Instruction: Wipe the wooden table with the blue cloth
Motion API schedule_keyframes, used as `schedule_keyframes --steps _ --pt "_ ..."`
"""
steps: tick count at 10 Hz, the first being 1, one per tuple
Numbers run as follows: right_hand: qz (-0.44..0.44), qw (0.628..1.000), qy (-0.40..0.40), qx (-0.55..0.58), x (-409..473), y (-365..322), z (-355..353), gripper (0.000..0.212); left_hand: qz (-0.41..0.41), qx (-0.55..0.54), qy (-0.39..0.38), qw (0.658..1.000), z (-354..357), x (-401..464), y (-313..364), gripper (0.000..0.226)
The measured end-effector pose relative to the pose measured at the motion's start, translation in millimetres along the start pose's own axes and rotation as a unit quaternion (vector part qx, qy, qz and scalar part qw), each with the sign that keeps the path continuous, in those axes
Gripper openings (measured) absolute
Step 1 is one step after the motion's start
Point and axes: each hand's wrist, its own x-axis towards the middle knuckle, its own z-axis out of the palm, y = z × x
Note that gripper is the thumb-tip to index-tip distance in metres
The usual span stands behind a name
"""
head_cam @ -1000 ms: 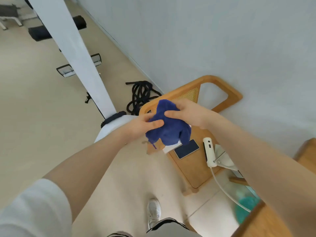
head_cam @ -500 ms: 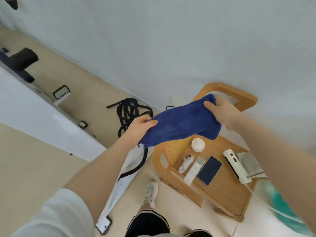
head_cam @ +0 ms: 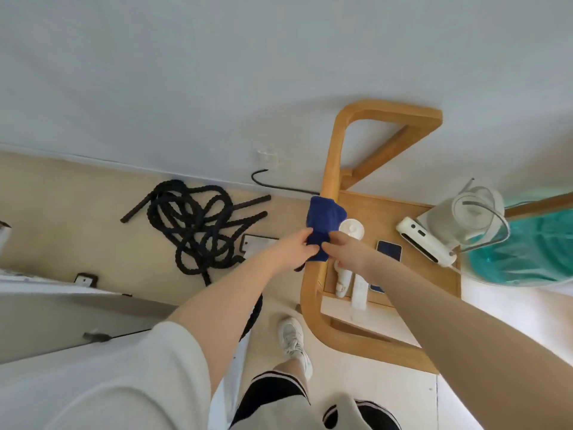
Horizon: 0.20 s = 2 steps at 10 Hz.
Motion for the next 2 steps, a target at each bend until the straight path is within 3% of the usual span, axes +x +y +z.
schedule_keyframes --steps 1,2 --pt "-0.019 1.0 0.008 -0.006 -20 3 -1 0.038 0.019 0.098 0.001 0.995 5 0 8 0.063" --pt "-0.031 0.992 0.12 -0.007 -62 11 -27 0.048 0.097 0.184 0.039 0.977 -6 -14 38 0.032"
